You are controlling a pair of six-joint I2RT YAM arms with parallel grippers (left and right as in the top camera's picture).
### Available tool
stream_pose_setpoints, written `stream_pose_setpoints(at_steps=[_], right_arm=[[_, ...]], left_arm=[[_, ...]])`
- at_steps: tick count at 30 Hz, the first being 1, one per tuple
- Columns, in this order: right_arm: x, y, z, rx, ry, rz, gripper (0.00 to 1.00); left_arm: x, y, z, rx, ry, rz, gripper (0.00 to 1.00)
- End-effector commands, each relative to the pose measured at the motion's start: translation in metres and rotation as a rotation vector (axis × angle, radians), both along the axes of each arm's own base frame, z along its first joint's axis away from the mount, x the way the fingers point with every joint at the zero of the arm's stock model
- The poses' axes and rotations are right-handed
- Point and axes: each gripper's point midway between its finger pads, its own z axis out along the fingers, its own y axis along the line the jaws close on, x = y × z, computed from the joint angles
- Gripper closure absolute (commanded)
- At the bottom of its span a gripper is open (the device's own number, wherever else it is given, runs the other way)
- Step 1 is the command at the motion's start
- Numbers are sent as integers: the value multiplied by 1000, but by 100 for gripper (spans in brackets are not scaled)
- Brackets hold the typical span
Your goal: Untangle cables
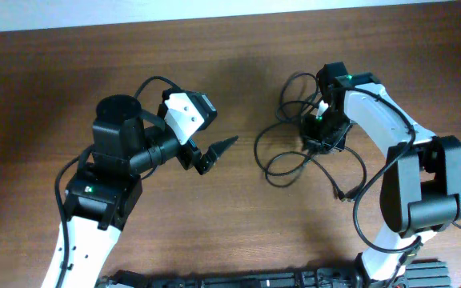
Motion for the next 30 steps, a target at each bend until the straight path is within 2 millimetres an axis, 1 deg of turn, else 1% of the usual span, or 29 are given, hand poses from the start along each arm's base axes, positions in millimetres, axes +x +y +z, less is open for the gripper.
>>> stream_pose_setpoints(at_steps=[1, 6, 8, 10, 12, 13, 14, 15, 18, 19, 20, 22, 23, 25, 26, 27, 29, 30], right_arm=[[-3, -1, -3, -6, 11, 0, 96], [-4, -1, -2, -6, 14, 0, 96], [-4, -1, 2, -6, 15, 5, 96], [2, -1, 14, -3, -11, 40, 96], [13, -1, 40, 1, -56, 77, 96], [20, 0, 56, 1, -84, 97, 96], [27, -4, 78, -26, -116, 103, 96], [32, -9, 94, -53, -139, 103, 96], [49, -23, 161, -140, -260, 98, 96], [56, -27, 189, -162, -331, 91, 96], [62, -29, 213, -176, -396, 83, 96], [71, -32, 252, -192, -519, 66, 96], [76, -34, 277, -197, -600, 54, 96], [81, -36, 320, -204, -745, 29, 96], [82, -38, 338, -209, -805, 17, 96], [82, -39, 349, -212, -843, 10, 96], [80, -40, 388, -203, -976, -14, 96], [78, -40, 402, -196, -1023, -29, 96]], left_arm=[[-2, -3, 4, -6, -8, -18, 1], [-2, -3, 4, -6, -8, -18, 1], [-2, -3, 4, -6, -8, -18, 1], [-2, -3, 4, -6, -8, -18, 1], [-2, -3, 4, -6, -8, -18, 1], [-2, -3, 4, -6, -8, -18, 1], [-2, -3, 4, -6, -8, -18, 1], [-2, -3, 4, -6, -8, -18, 1], [-2, -3, 4, -6, -8, -18, 1], [-2, -3, 4, -6, -8, -18, 1], [-2, -3, 4, -6, -8, -18, 1], [-2, -3, 4, -6, -8, -18, 1], [-2, -3, 4, -6, -8, -18, 1], [-2, -3, 4, -6, -8, -18, 1], [-2, -3, 4, -6, -8, -18, 1], [-2, -3, 4, -6, -8, -18, 1], [-2, -3, 4, -6, -8, -18, 1], [-2, -3, 4, -6, -8, -18, 1]])
